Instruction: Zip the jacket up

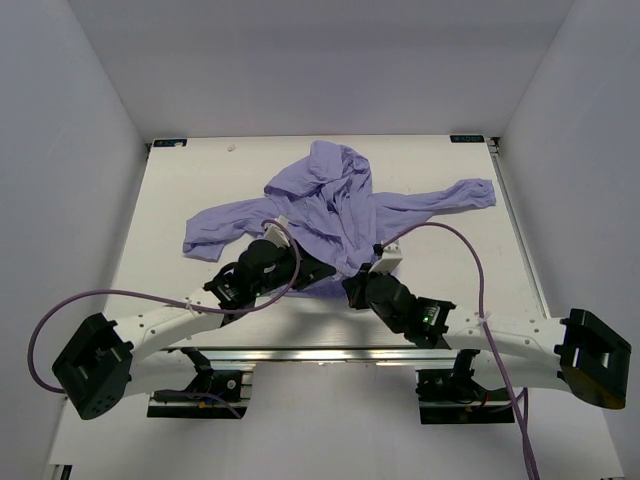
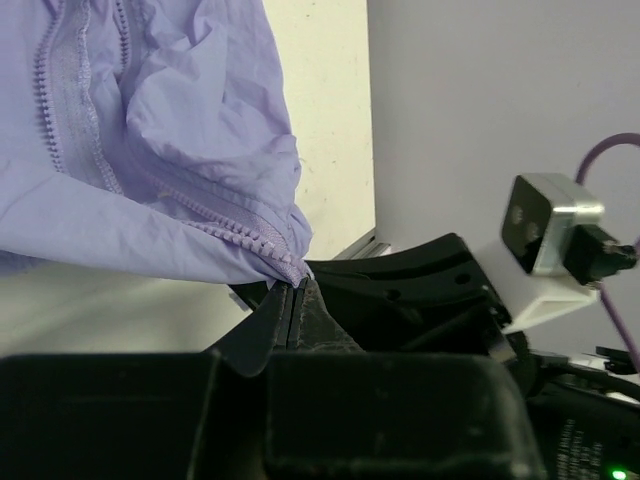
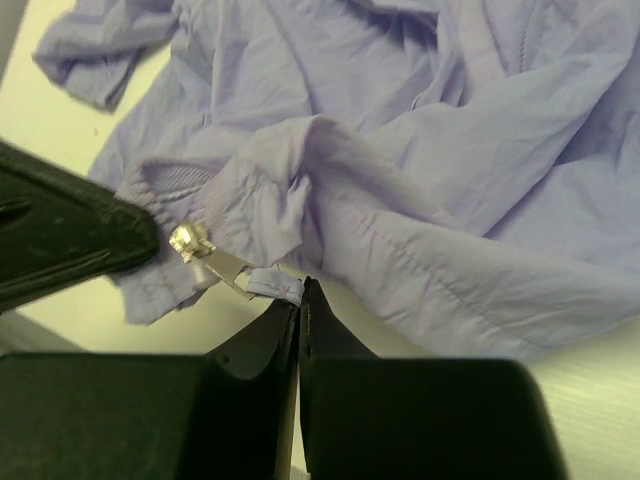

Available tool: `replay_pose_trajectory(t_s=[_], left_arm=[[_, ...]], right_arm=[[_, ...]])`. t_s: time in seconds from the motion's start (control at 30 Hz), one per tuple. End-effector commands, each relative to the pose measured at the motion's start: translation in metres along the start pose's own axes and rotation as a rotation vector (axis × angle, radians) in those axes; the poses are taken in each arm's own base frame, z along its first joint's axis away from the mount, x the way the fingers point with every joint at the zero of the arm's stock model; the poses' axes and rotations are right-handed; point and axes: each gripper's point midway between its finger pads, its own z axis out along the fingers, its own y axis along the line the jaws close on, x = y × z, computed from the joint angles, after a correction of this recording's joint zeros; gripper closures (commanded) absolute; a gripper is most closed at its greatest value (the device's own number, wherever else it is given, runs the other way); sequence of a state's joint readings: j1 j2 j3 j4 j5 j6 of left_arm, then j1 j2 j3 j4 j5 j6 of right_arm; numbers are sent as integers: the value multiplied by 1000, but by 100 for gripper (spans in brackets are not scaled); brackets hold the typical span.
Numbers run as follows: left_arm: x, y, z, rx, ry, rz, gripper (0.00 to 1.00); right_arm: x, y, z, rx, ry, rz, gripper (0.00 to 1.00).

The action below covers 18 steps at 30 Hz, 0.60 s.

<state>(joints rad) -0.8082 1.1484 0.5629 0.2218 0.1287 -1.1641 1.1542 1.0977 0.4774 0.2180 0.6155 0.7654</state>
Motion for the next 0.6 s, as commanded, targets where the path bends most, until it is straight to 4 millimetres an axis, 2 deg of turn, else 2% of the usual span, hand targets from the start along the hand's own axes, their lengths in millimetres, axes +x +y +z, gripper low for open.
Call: replay_pose_trajectory(t_s=[0.0, 0.07, 0.13, 0.17, 0.37, 0.43, 0.57], left_arm=[[0, 0, -5, -5, -3, 34, 100], [0, 0, -3, -14, 2, 58, 100], [0, 2, -2, -29, 7, 81, 100], [-1, 2, -1, -40, 11, 105, 100], [2, -2, 0, -25, 58, 216, 100], [4, -10, 0, 1, 80, 247, 100], [8, -10, 3, 4, 124, 318, 100]], right_arm=[[-15, 23, -12, -69, 32, -37, 100], [-6, 20, -18, -73, 92, -79, 100], [-9, 25, -24, -91, 108, -78, 100], [-3, 17, -28, -72, 140, -114, 100], [-23, 21, -36, -76, 120, -175, 100], [-26, 21, -35, -73, 121, -216, 100], [-36, 20, -31, -45, 153, -344, 100]])
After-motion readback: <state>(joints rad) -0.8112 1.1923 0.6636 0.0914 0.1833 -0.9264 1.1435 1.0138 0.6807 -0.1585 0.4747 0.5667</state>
